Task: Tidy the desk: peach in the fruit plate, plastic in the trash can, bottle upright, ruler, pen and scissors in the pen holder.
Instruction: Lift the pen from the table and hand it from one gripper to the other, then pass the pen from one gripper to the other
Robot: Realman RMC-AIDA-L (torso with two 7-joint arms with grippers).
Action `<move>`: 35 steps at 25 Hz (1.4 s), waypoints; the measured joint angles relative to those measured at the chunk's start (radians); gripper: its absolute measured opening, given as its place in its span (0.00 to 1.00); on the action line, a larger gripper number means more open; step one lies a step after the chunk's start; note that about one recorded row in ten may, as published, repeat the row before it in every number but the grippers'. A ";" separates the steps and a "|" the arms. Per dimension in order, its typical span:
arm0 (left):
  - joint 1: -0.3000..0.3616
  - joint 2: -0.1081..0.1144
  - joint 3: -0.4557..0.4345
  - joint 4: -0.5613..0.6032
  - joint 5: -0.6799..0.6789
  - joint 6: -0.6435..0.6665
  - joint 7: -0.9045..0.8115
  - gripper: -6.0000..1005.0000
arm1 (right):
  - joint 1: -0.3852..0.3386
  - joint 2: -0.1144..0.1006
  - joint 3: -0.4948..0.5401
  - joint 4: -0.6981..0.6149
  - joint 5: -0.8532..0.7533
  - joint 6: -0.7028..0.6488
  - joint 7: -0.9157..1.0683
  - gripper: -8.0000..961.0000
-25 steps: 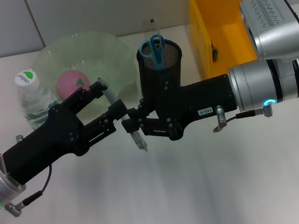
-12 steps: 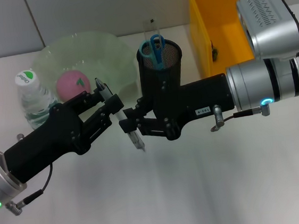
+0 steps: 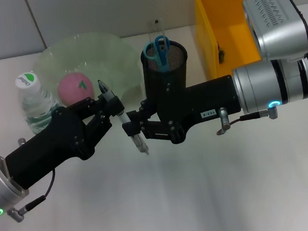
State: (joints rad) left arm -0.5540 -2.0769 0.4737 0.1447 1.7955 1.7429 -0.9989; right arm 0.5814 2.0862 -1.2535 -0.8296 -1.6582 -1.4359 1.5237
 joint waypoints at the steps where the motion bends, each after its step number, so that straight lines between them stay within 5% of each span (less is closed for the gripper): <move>1: -0.001 0.000 0.000 -0.001 -0.001 -0.001 0.000 0.34 | 0.000 0.000 0.000 0.000 0.000 0.000 0.001 0.22; 2: -0.002 0.000 0.000 -0.001 -0.001 -0.002 0.000 0.16 | 0.000 0.000 0.000 0.000 0.000 0.000 0.001 0.22; 23: -0.003 0.001 -0.002 -0.004 -0.039 0.001 -0.015 0.15 | -0.015 -0.004 0.008 0.001 0.030 -0.006 0.003 0.26; 33: -0.001 0.003 -0.002 -0.011 -0.065 0.003 -0.015 0.15 | -0.040 -0.005 0.035 -0.001 0.058 -0.037 -0.014 0.73; 35: -0.001 0.004 -0.001 -0.011 -0.066 0.003 -0.015 0.15 | -0.040 -0.006 0.042 0.000 0.060 -0.049 -0.019 0.76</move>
State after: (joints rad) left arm -0.5553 -2.0732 0.4723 0.1335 1.7294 1.7458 -1.0140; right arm 0.5411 2.0804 -1.2116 -0.8300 -1.5979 -1.4845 1.5046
